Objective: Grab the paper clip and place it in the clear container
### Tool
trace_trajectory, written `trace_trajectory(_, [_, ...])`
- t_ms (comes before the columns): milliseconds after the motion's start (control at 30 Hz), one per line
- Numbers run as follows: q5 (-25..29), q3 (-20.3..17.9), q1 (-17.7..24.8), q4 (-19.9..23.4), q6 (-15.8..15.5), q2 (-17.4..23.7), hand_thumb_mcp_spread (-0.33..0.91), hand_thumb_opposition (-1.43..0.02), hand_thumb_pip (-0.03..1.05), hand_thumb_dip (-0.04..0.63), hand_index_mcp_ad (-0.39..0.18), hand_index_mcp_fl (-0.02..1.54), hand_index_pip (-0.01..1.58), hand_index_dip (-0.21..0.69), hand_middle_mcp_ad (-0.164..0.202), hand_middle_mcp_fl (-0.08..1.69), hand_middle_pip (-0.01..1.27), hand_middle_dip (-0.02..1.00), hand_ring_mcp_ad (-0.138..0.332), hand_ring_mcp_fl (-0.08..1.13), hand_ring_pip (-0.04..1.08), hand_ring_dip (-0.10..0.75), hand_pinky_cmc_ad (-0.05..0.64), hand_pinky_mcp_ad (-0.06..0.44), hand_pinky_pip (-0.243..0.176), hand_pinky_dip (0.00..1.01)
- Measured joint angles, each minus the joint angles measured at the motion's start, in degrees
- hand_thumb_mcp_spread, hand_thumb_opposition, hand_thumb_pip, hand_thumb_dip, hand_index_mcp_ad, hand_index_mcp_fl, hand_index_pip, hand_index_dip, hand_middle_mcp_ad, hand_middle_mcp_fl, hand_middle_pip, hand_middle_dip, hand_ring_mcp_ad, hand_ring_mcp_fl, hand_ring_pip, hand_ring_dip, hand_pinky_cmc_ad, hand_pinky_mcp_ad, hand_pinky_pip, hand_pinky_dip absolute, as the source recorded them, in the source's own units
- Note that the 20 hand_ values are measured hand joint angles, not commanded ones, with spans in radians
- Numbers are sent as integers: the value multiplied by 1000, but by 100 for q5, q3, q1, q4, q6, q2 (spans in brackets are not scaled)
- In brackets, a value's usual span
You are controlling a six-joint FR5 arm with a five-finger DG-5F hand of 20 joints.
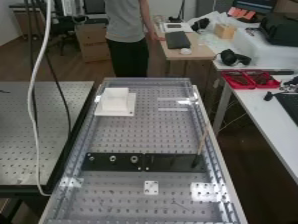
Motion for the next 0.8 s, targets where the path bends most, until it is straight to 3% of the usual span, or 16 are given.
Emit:
trace_trajectory(100, [8,26,4,-20,-7,-3,129,-311,250,14,-9,21,17,30,68,3,66,24,79,2,24,16,80,87,-10,65])
trace_trajectory(200, [15,22,7,-15,-7,-3,171,-487,244,14,-5,19,54,87,68,7,101,49,110,0,51,23,147,147,-12,176])
trace_trajectory(400, [47,-56,9,57,-7,11,187,-569,243,12,0,24,68,140,70,2,113,77,168,2,84,38,267,230,-42,244])
trace_trajectory(433, [59,-80,9,76,-3,13,183,-586,248,12,7,24,70,140,87,9,134,91,188,2,91,51,279,227,-44,267])
trace_trajectory(800, [284,-452,34,409,-23,15,187,-627,250,14,17,23,87,173,110,7,141,106,202,0,106,59,328,264,-75,305])
